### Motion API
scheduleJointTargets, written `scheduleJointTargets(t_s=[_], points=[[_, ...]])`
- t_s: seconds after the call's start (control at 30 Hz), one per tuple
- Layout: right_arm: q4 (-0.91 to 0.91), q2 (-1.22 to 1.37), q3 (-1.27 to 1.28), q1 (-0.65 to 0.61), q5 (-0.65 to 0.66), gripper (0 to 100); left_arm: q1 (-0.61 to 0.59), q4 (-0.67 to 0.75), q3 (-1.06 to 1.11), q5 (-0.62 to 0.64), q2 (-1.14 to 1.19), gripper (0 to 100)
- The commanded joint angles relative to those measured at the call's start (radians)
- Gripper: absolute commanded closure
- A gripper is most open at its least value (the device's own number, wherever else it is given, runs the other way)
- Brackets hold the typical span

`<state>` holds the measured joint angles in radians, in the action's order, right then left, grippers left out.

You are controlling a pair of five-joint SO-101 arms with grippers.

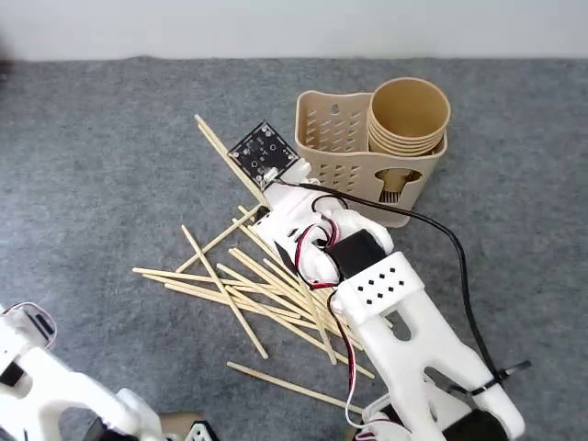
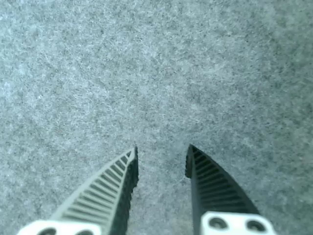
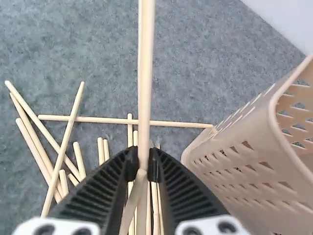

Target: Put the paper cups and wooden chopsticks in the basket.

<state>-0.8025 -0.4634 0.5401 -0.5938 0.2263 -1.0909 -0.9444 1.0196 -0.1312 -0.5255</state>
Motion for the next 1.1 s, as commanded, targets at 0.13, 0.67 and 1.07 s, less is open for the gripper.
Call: scheduleJointTargets(t_s=[0.13,0.67,1.07], points=[[0.027,-0.042,-0.249,-0.001,-0.017,99.1,0.005,0.015,-0.007,0.003,-0.006,84],[0.251,-0.031,-0.393,0.151,-0.021,99.1,0.005,0.015,-0.007,0.002,-0.006,84],[0.458,0.202,-0.388,0.289,-0.120,99.0,0.005,0.015,-0.007,0.002,-0.006,84]])
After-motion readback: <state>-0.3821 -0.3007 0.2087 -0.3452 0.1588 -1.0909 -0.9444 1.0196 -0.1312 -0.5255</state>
